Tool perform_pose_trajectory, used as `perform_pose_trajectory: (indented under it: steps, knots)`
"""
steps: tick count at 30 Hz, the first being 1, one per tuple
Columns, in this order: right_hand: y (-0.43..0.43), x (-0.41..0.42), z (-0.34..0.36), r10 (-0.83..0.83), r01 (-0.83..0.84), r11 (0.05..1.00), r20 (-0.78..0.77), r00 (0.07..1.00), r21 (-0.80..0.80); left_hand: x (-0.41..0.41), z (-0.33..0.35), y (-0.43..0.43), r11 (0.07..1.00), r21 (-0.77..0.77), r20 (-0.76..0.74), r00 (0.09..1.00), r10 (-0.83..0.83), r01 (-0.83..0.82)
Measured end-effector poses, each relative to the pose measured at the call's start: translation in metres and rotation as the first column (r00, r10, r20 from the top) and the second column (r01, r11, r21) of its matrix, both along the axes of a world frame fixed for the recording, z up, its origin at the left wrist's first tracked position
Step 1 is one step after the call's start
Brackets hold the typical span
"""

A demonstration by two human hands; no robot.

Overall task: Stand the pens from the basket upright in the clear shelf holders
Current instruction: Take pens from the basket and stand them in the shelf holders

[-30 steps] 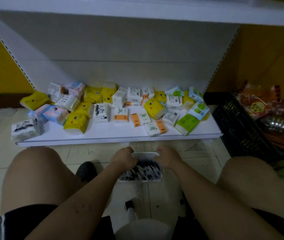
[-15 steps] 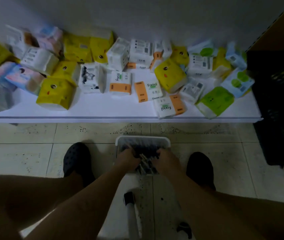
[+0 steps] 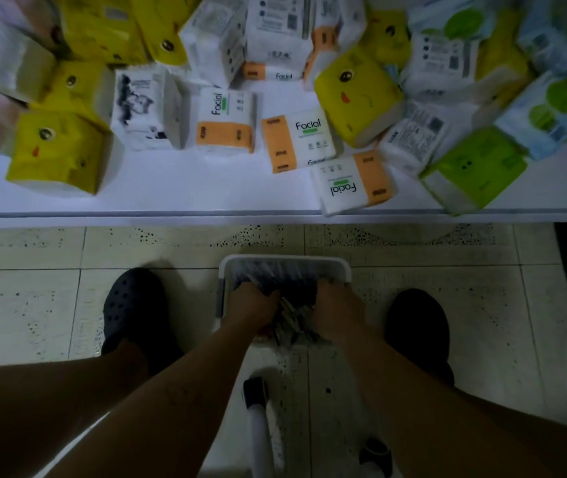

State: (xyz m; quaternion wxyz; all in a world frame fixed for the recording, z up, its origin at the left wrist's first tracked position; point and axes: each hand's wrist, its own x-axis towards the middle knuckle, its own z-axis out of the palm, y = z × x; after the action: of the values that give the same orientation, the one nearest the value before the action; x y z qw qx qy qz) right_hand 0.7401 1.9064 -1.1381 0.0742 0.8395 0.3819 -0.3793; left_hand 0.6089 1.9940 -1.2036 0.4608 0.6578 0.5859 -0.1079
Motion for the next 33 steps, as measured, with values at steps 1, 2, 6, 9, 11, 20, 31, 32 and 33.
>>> perform_pose_trajectory:
  steps: [1, 2, 6, 9, 11, 20, 31, 32, 33]
  knots:
    - [0.001, 0.000, 0.000, 0.012, -0.012, 1.000, 0.003, 1.000, -0.003, 0.000, -0.001, 0.000, 1.000, 0.005, -0.004, 1.000, -0.013, 0.013]
    - [0.002, 0.001, 0.000, 0.016, -0.016, 1.000, -0.001, 1.000, -0.004, 0.000, -0.002, 0.000, 0.999, 0.012, -0.019, 0.999, -0.043, 0.043]
    - [0.006, 0.004, 0.001, -0.018, 0.016, 0.999, -0.057, 0.998, -0.042, 0.003, 0.003, 0.004, 0.994, -0.010, -0.078, 0.991, -0.107, 0.106]
    - [0.008, 0.006, 0.001, -0.049, 0.043, 0.996, -0.076, 0.996, -0.082, 0.003, 0.007, 0.006, 0.994, -0.063, -0.057, 0.994, -0.098, 0.095]
    - [0.008, 0.005, 0.000, -0.055, 0.050, 0.997, -0.067, 0.996, -0.066, 0.003, 0.011, 0.004, 0.995, -0.093, -0.013, 0.999, -0.029, 0.027]
    - [0.010, 0.006, 0.003, -0.146, 0.141, 0.988, -0.066, 0.987, -0.067, -0.001, 0.033, -0.001, 0.904, -0.349, 0.099, 0.949, 0.298, -0.247]
    - [-0.017, 0.009, 0.044, -0.212, 0.226, 0.973, -0.200, 0.957, 0.050, -0.007, 0.078, -0.015, 0.953, -0.267, 0.251, 0.944, 0.215, -0.146]
    - [-0.021, 0.008, 0.053, -0.206, 0.231, 0.968, -0.212, 0.955, 0.102, -0.008, 0.090, -0.016, 0.966, -0.229, 0.283, 0.941, 0.186, -0.122]
    - [-0.025, 0.006, 0.062, -0.197, 0.235, 0.959, -0.227, 0.954, 0.155, -0.010, 0.103, -0.016, 0.977, -0.182, 0.314, 0.935, 0.162, -0.109]
